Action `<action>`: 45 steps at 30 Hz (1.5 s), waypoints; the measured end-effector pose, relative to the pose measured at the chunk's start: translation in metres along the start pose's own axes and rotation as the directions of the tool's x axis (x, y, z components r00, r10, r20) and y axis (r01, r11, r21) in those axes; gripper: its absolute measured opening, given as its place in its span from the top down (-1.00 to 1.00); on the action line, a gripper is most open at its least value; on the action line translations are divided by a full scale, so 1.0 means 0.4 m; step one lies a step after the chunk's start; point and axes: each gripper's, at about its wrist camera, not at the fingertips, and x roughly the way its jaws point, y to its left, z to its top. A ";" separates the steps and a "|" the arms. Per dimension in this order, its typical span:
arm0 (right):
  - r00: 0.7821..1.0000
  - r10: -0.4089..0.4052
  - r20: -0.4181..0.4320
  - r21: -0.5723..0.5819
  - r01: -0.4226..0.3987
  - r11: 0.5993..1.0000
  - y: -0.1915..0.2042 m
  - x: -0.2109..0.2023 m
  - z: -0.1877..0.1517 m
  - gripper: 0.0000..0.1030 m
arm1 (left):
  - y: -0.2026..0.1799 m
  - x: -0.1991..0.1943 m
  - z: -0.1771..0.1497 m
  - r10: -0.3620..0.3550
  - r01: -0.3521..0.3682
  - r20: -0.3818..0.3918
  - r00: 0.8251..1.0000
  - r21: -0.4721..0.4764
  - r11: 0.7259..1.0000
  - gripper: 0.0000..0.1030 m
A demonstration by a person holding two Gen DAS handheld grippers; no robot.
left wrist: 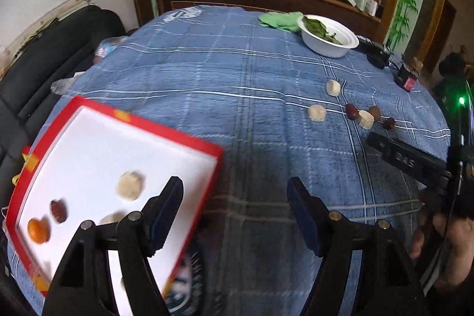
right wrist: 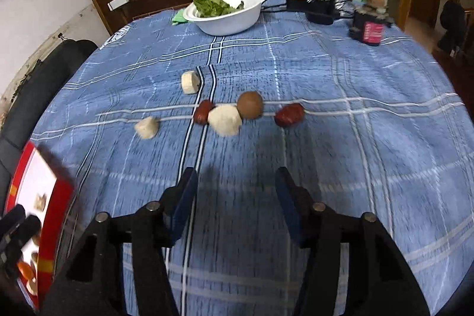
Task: Organize fruits
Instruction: 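Grasp a tan lumpy piece with the left tool while the right tool grasps a pale round piece, then carry the tan piece with the left tool while the right tool carries the pale piece over the tray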
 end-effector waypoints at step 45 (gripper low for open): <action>0.998 -0.007 0.063 -0.077 0.012 0.997 -0.023 -0.199 -0.185 0.43 | -0.199 0.017 -0.070 -0.063 0.065 -0.017 0.998 0.139 0.988 0.53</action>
